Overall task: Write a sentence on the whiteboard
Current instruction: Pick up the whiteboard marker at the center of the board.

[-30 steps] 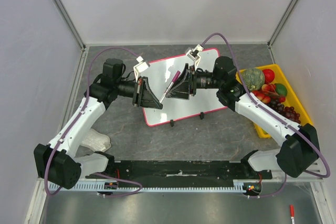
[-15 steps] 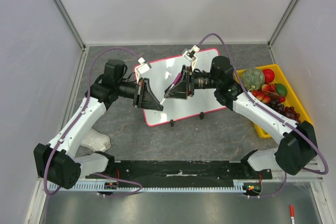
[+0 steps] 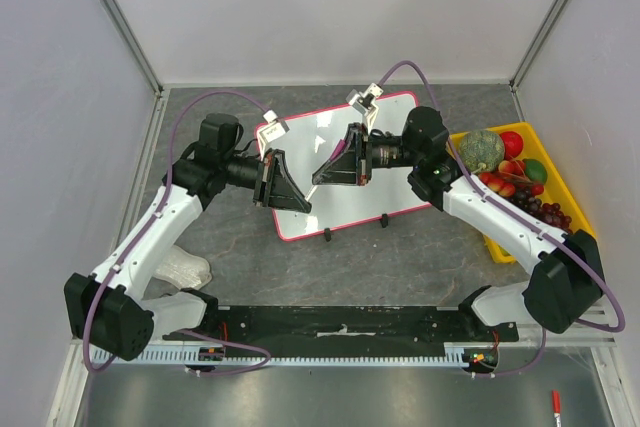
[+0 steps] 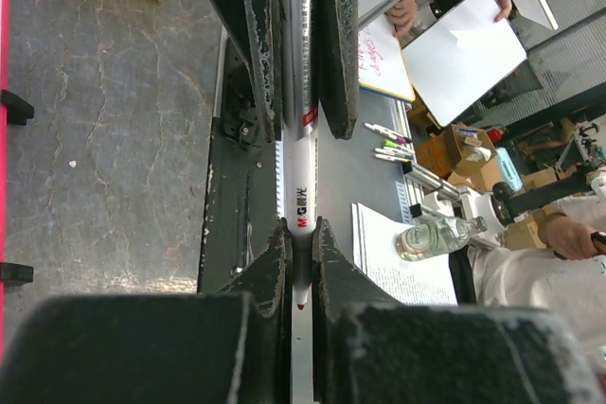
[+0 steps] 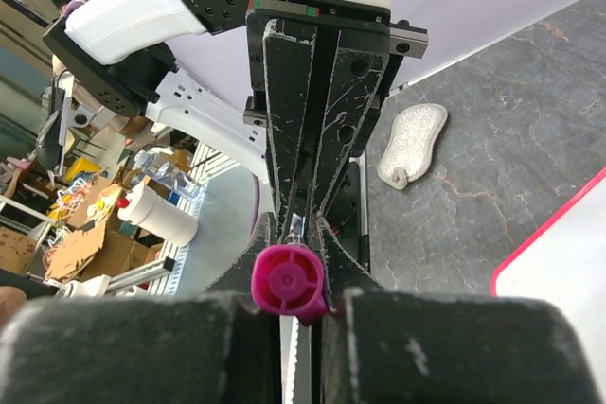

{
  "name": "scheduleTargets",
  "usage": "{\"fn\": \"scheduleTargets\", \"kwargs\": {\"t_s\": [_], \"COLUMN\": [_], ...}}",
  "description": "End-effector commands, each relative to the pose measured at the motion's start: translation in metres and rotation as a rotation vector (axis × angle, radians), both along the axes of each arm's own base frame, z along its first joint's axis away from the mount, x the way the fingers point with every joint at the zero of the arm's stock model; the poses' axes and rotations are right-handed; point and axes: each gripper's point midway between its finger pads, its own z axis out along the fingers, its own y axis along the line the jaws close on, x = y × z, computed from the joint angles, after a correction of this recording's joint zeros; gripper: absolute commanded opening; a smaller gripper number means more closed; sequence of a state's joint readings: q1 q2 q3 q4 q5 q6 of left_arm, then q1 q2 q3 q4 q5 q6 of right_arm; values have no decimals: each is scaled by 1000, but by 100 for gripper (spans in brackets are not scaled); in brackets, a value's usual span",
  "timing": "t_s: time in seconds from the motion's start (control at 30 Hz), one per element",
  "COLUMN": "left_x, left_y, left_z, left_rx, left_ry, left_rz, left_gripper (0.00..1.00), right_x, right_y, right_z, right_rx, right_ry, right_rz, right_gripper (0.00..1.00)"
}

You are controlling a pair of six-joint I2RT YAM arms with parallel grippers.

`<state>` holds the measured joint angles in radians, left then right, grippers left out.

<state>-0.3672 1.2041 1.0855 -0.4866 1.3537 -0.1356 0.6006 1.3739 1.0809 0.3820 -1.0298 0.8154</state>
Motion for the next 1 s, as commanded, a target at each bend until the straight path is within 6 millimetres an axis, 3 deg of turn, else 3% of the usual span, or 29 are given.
{"fn": "scheduleTargets", "kwargs": {"t_s": [0.0,0.2,0.3,0.47,0.53,0.57,0.73,0.97], "left_x": [-8,-9,-6,-4,-1,0,8,38], "left_y": [1,2,2,2,2,3,5,19], "left_z": [0,-1,-4,-5,-6,-7,-5,-3], "left_rx": [-19,-16,-3,11,23,31,60,143], "left_ry": [-21,-21,-22,-34,-51,-62,-132,-266], "left_rz": [-35,-30,-15,7,30,43,118,376], "left_gripper": [2,3,11,37,59,66,76,91], "right_x": [-6,-2,0,6,7,8,15,21], "right_y": [0,0,-1,-2,-3,-3,-5,-6], "right_z": [9,2,-1,-6,-8,-10,-12,-15], "right_rx": [28,2,-16,-48,-58,-67,-83,-99], "right_ry": [-35,-43,-57,-67,-70,-65,-75,-81], "right_rz": [28,-3,-23,-67,-78,-85,-130,-179], "right_gripper": [0,0,0,0,0,0,0,0]}}
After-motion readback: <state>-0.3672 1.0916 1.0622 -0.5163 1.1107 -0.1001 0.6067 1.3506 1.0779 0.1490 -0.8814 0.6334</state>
